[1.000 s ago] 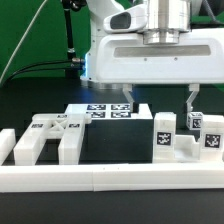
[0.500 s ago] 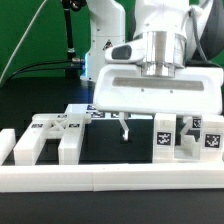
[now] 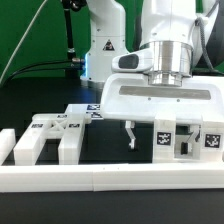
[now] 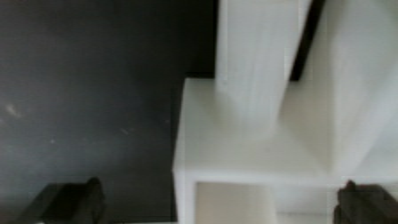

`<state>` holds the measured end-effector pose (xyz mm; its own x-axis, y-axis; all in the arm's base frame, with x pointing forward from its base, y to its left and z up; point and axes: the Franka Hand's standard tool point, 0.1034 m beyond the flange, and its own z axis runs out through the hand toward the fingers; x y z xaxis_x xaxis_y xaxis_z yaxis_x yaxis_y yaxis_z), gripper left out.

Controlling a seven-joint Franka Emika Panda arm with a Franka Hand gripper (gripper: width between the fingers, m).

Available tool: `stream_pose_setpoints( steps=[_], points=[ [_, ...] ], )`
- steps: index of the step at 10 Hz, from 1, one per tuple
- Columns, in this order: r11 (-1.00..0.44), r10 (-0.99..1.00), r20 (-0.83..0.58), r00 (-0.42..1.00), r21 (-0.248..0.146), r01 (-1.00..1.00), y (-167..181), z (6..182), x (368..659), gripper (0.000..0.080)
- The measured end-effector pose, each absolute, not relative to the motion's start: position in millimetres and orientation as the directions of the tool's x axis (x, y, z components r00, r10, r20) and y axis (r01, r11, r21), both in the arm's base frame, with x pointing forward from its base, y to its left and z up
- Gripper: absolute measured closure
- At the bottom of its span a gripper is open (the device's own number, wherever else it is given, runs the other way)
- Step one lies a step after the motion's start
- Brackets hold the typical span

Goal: Assemble chair

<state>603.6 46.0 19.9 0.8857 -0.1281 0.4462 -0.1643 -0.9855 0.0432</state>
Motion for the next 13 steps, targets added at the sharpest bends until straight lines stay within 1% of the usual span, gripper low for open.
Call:
stream_pose_setpoints(
  steps=[1, 3, 4, 5, 6, 13],
  points=[
    [-0.985, -0.128, 0.446, 0.886, 0.043, -0.164, 46.0, 19.9, 603.6, 0.0284],
    [-0.985, -0.128, 0.446, 0.886, 0.043, -0.164, 45.9, 19.9, 603.5, 0.0559],
    [-0.984, -0.131, 0.447, 0.885, 0.047, -0.17, 41.6, 20.3, 604.0, 0.0559],
    [-0.984, -0.133, 0.448, 0.884, 0.049, -0.172, 39.1, 20.4, 604.2, 0.0728],
    [-0.984, -0.132, 0.448, 0.884, 0.049, -0.172, 39.2, 20.4, 604.1, 0.0767],
    [-0.984, -0.132, 0.448, 0.884, 0.049, -0.172, 39.1, 20.4, 604.1, 0.0767]
  ],
)
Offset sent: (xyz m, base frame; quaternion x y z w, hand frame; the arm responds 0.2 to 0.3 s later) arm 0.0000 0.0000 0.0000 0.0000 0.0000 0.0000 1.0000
